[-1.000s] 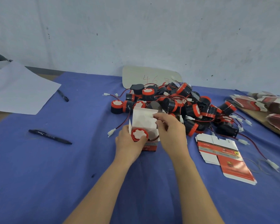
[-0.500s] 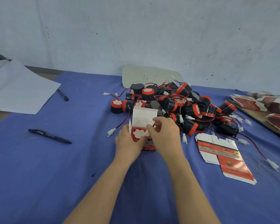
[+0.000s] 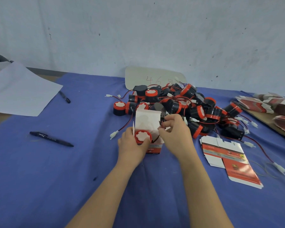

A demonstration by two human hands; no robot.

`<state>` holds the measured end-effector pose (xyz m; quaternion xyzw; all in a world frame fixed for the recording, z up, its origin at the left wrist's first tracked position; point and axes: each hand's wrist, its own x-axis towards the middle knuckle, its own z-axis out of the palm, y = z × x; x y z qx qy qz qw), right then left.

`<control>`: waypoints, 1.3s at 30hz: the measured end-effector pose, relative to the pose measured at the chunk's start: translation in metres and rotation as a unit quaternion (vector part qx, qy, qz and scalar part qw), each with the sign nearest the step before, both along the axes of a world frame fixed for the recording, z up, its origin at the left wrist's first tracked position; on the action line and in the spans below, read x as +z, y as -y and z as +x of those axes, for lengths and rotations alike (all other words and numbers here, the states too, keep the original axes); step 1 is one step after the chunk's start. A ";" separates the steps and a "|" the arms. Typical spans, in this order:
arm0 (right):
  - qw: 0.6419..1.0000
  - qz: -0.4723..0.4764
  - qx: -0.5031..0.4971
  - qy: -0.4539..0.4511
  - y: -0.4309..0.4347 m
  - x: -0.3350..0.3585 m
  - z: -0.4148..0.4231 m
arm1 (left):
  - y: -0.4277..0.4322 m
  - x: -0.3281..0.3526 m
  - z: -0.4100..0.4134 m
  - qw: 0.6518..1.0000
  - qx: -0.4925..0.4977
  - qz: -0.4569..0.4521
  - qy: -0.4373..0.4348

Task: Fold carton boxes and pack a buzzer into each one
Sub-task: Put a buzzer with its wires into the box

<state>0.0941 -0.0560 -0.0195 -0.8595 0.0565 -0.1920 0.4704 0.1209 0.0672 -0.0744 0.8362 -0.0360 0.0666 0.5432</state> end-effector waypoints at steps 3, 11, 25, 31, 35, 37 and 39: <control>0.993 -0.119 -0.014 0.006 -0.002 0.003 0.000 | 0.001 0.000 0.000 1.000 0.011 0.004 -0.006; 0.976 -0.218 0.011 -0.011 -0.015 -0.006 0.007 | 0.001 -0.002 0.001 1.000 0.009 -0.013 -0.010; 0.959 -0.281 0.006 -0.029 -0.017 -0.016 0.008 | 0.001 0.000 0.000 1.000 -0.003 -0.006 -0.011; 0.943 -0.328 -0.008 -0.064 -0.009 -0.008 0.002 | 0.001 0.000 0.000 1.000 0.010 -0.011 -0.011; 0.914 -0.394 0.015 -0.093 -0.008 -0.004 0.000 | 0.000 0.000 0.000 1.000 0.005 0.002 -0.004; 0.912 -0.397 0.019 -0.098 -0.005 -0.005 -0.001 | 0.000 0.000 0.000 1.000 0.006 0.001 -0.003; 0.911 -0.400 0.019 -0.096 -0.005 -0.006 -0.001 | 0.001 -0.001 0.000 1.000 0.007 0.002 -0.003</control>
